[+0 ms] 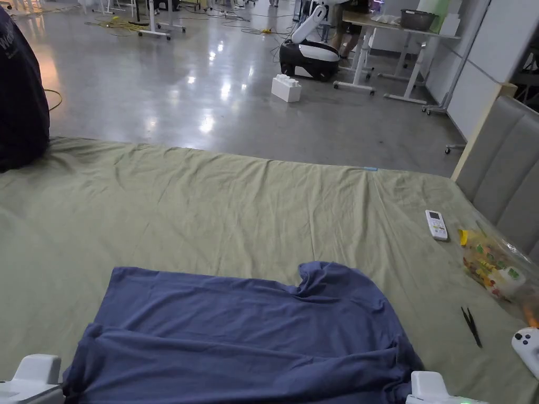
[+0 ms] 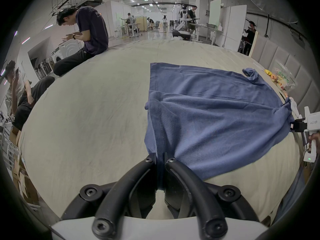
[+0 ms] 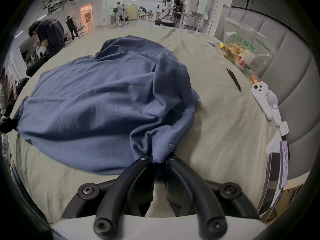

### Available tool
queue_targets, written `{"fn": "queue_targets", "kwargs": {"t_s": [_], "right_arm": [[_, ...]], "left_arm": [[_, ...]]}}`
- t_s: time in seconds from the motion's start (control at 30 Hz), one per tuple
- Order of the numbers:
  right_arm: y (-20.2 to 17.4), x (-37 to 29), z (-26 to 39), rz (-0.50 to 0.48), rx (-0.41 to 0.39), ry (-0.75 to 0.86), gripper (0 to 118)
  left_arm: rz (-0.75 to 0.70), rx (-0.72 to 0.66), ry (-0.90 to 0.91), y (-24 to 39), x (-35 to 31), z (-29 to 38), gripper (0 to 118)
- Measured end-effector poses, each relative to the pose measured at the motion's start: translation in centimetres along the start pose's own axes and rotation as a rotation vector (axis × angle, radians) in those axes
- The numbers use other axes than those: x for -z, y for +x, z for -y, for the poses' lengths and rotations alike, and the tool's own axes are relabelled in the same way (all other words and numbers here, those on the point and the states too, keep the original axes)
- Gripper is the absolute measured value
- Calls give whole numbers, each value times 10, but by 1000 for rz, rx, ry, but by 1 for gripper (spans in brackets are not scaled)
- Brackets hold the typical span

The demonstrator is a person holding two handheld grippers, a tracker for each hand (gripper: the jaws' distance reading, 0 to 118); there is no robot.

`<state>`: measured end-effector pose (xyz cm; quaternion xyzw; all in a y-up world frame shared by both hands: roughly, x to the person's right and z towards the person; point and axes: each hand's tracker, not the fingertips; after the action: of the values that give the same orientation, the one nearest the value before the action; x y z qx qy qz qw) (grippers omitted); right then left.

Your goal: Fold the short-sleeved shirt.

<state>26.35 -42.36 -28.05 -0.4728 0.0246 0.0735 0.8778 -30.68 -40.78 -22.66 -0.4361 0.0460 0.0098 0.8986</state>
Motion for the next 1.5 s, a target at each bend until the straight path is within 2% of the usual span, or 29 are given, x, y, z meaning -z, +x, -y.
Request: {"fn": "queue_targets", "kwargs": {"t_s": [0.07,0.47,0.73,0.87,1.03,1.13,1.33,1.4,1.43,1.47,1.5], "right_arm": [[-1,-8,0,13,-6,24,10],[-5,-95,-36,1,-19,158,10],[13,-113,-35,-6,-25,170,10],[17,-128,-14,-4,-31,133,10],[8,-116,42,17,-76,-11,10],[7,-94,74,12,-51,-84,10],[-2,-65,109,21,0,-60,11],[-5,-66,111,25,0,-35,16],[-12,-86,101,33,-17,-25,22],[-14,-91,99,44,-26,-19,33],[-16,-94,97,72,-49,-14,36]], "left_arm": [[18,-24,13,0,-4,0,5],[71,-38,105,-9,-40,-34,3],[95,-72,121,-22,-78,-42,3],[102,-72,110,-27,-98,-22,3],[105,-78,32,-25,-101,26,3],[91,-55,-62,-21,-84,57,3],[47,-37,-127,-15,-46,87,3],[36,-37,-124,-12,-46,84,3],[32,-35,-123,-12,-46,81,3],[29,-28,-125,-12,-46,79,4],[27,-19,-125,-11,-48,77,6]]}}
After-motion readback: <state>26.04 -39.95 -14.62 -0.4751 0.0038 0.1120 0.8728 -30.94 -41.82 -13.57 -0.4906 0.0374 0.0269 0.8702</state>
